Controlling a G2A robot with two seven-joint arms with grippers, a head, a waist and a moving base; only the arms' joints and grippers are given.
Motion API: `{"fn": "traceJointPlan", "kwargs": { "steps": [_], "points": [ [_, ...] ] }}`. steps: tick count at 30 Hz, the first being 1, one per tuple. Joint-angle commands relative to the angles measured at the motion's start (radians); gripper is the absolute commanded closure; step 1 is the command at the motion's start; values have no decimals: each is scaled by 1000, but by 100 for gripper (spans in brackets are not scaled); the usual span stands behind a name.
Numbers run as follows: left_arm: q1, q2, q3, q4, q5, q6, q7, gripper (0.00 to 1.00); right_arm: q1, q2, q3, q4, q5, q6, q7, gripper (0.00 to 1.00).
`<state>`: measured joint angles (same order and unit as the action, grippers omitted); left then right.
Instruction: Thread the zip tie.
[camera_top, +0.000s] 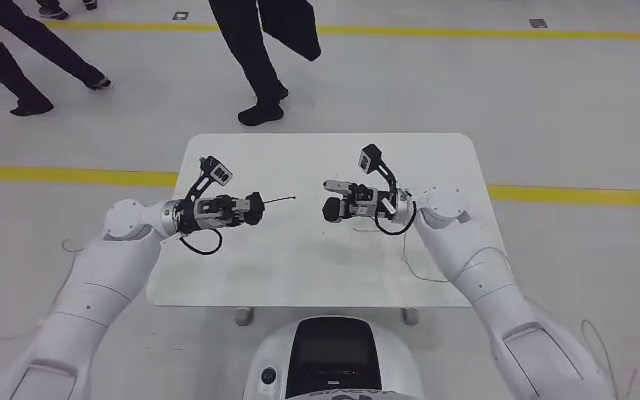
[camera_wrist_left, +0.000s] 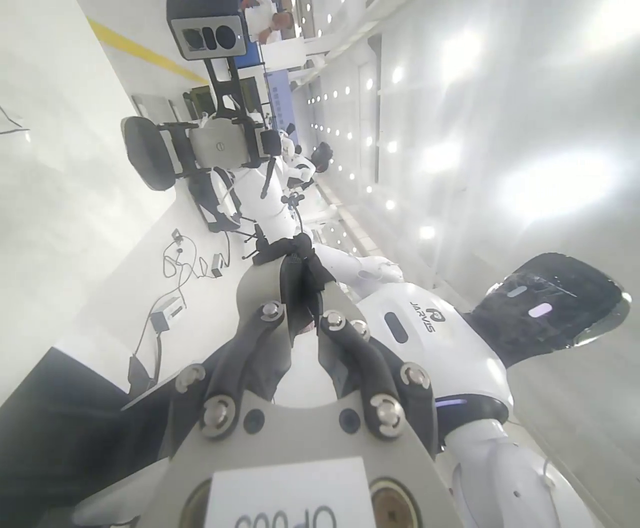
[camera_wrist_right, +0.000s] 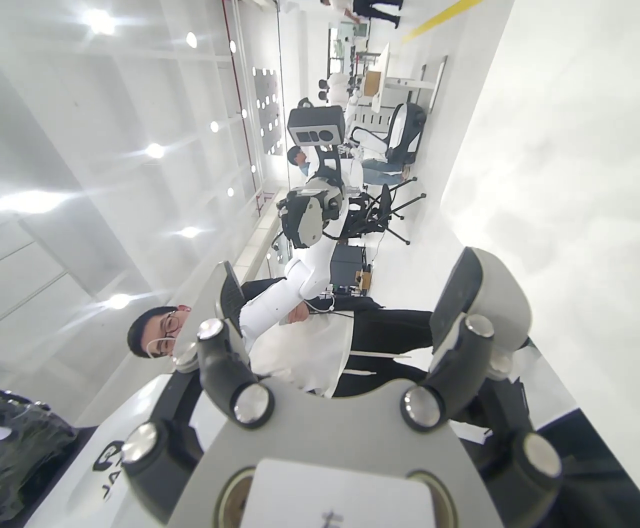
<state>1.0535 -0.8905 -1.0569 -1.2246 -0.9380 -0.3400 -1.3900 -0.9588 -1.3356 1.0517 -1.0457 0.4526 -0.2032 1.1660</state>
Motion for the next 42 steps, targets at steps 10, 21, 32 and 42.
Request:
{"fn": "traceJointPlan", "kwargs": {
  "steps": [10, 21, 32, 42],
  "points": [
    [21, -5, 13, -27, 19, 15, 29, 100, -22, -3, 1, -23, 74, -3, 0, 0],
    [18, -19, 31, 2, -4, 0, 25, 100, -7, -9, -14, 10, 138, -25, 74, 53],
    [18, -19, 31, 2, -4, 0, 25, 100, 15, -19, -50, 19, 148, -30, 83, 71],
    [18, -19, 31, 2, -4, 0, 25, 100, 26, -26, -69, 16, 161, -38, 88, 78]
  ]
}}
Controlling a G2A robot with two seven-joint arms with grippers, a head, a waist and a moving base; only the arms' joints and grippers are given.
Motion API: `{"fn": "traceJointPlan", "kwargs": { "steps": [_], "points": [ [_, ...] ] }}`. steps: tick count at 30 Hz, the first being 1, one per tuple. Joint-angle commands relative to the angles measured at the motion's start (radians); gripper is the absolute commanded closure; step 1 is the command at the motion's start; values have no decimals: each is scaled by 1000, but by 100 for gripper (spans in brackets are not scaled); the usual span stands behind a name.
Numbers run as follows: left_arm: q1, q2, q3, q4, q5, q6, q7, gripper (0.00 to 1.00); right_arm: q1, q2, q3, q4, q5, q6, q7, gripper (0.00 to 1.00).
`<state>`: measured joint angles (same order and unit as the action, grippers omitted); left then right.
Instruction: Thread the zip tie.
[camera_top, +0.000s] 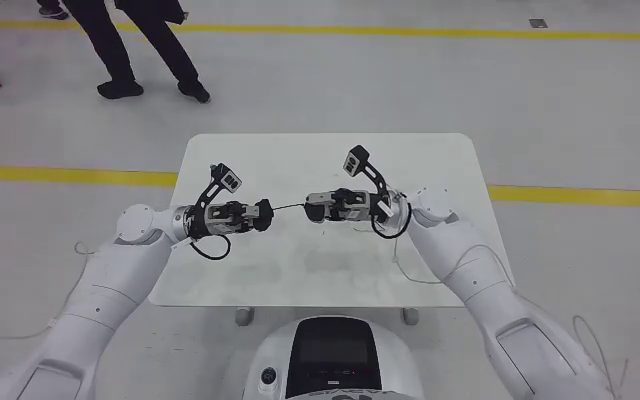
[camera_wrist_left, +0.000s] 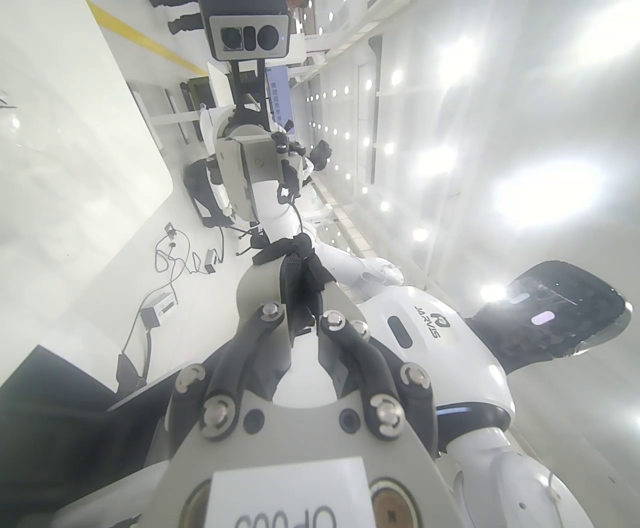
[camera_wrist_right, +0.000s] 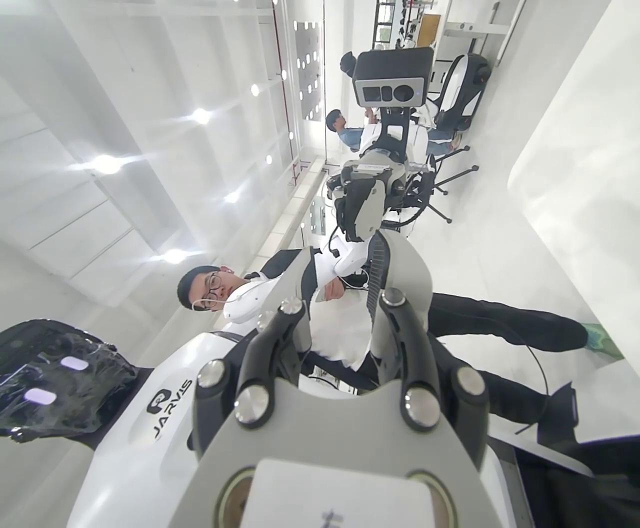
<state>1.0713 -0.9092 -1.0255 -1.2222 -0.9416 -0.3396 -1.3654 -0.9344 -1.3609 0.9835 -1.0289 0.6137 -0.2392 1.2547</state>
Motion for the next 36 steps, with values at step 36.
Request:
{"fn": "traceJointPlan", "kwargs": {
  "steps": [36],
  "points": [
    [0, 0, 0, 0, 0, 0, 0, 93, 10, -2, -22, -29, -15, 18, -6, 100]
  ]
}}
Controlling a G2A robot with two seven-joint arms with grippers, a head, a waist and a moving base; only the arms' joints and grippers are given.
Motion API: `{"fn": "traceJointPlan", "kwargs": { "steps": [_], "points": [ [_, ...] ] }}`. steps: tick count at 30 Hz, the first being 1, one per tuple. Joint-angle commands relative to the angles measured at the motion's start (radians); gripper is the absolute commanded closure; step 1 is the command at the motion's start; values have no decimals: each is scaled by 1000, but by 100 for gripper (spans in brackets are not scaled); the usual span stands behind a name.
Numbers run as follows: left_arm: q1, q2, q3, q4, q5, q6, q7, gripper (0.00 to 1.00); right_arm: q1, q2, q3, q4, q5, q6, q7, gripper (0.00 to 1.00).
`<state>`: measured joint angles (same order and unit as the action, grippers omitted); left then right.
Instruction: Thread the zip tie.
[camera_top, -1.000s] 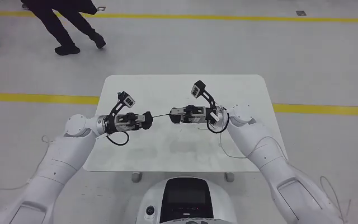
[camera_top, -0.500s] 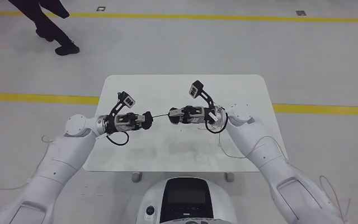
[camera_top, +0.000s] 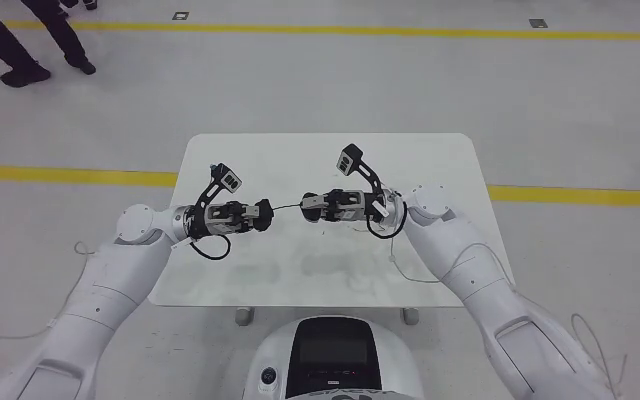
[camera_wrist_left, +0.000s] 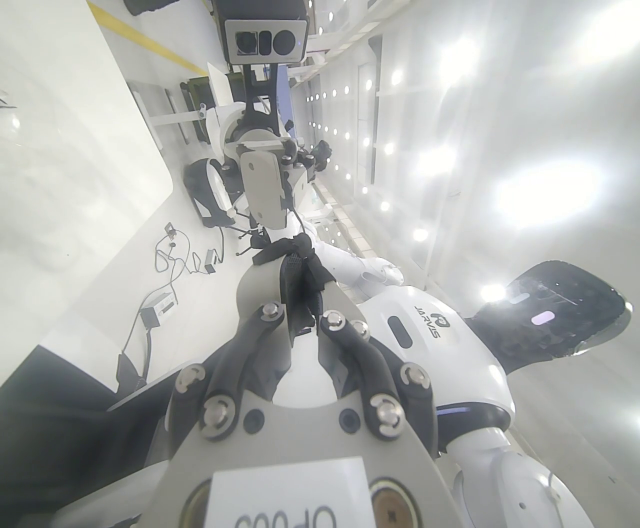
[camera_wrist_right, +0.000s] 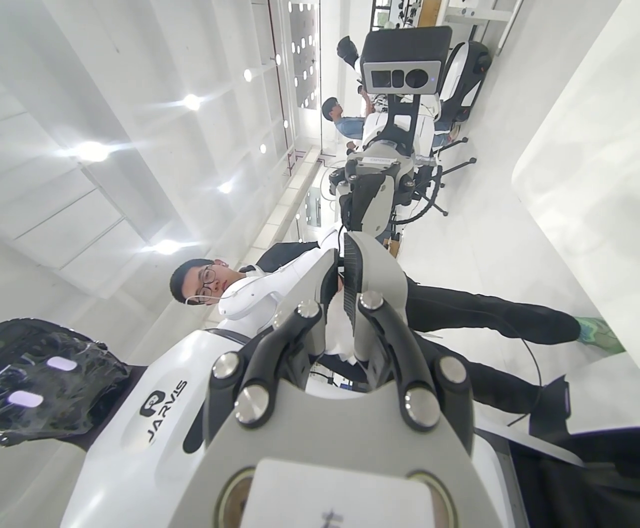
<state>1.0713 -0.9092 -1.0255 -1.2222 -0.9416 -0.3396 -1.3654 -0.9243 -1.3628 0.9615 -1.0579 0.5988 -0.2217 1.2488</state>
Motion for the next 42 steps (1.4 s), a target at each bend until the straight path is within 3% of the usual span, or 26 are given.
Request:
{"fn": "traceJointPlan", "kwargs": {
  "steps": [1, 2, 19, 23, 28, 36, 42],
  "points": [
    [0, 0, 0, 0, 0, 0, 0, 57, -1, 0, 1, 0, 0, 0, 0, 100],
    [0, 0, 0, 0, 0, 0, 0, 0, -1, 1, 2, 0, 1, -1, -1, 100],
    [0, 0, 0, 0, 0, 0, 0, 0, -10, 5, 12, -3, -1, -16, -10, 100],
    [15, -2, -2, -20, 6, 0, 24, 0, -27, 4, 12, -27, 13, -11, -31, 100],
    [24, -11, -4, -7, -48, 0, -8, 0, -47, 4, 18, -47, 67, -3, -15, 100],
    [10, -40, 12, 11, -100, 0, -25, 0, -48, -11, -10, -32, 135, 3, -7, 100],
    [8, -42, 15, 9, -95, 0, -25, 0, -42, -15, -16, -22, 136, -5, -13, 100]
  ]
}}
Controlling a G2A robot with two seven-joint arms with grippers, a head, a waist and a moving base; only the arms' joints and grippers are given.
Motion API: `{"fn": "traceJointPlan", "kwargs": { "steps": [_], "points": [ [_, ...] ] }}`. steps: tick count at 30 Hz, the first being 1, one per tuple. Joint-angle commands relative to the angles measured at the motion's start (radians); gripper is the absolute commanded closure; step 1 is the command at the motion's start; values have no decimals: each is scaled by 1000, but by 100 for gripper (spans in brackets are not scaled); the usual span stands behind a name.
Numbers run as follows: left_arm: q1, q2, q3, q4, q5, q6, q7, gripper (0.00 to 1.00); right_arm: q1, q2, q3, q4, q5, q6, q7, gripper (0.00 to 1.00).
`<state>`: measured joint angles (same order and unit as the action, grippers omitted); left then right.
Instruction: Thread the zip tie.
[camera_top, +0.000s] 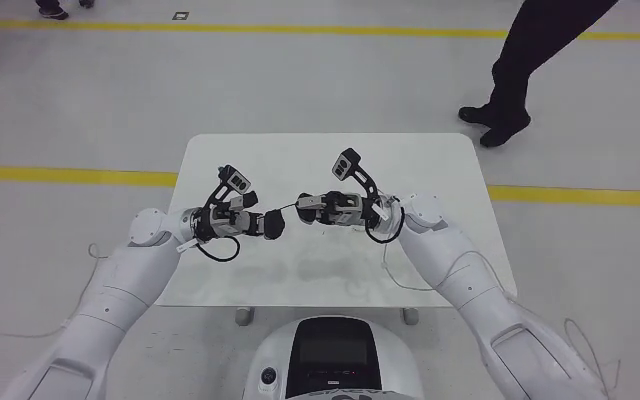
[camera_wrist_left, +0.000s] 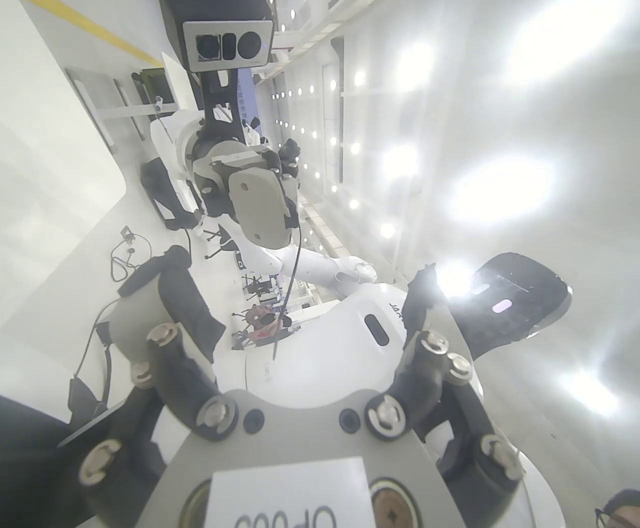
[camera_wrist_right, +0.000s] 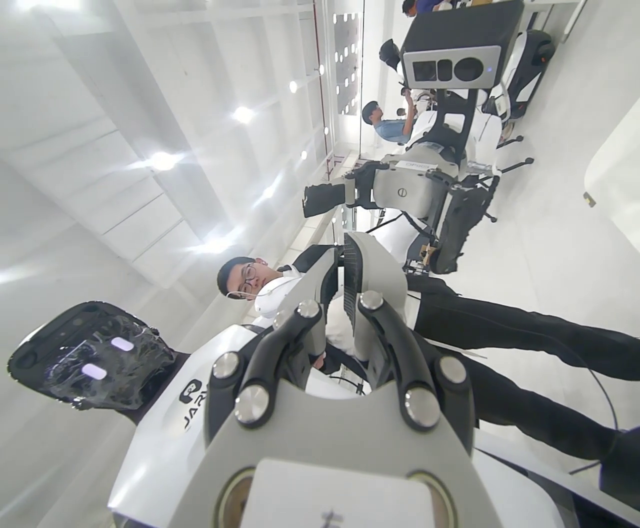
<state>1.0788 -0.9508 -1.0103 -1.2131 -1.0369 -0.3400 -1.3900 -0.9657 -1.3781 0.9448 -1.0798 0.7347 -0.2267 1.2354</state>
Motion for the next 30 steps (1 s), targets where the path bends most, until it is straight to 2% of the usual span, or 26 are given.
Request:
{"fn": "traceJointPlan", "kwargs": {
  "steps": [1, 4, 12, 13, 16, 23, 30],
  "points": [
    [0, 0, 0, 0, 0, 0, 0, 0, 0, 0, 0, 0, 0, 0, 0, 100],
    [9, -1, 3, -29, 26, 15, 41, 0, -14, 1, 1, -24, -7, 5, -29, 100],
    [18, -4, -5, -48, 36, 25, 42, 1, -30, 1, 0, -49, -8, 32, -52, 100],
    [19, -4, -6, -48, 37, 25, 41, 11, -29, 1, 0, -49, -13, 33, -56, 100],
    [20, -5, -10, -48, 40, 26, 41, 53, -26, 1, -1, -48, -32, 37, -67, 100],
    [22, -8, -17, -47, 57, 28, 54, 75, -26, 4, -7, -47, -106, 36, -119, 100],
    [24, -10, -25, -46, 72, 35, 66, 77, -32, 13, 6, -68, -172, 34, -151, 100]
  ]
}}
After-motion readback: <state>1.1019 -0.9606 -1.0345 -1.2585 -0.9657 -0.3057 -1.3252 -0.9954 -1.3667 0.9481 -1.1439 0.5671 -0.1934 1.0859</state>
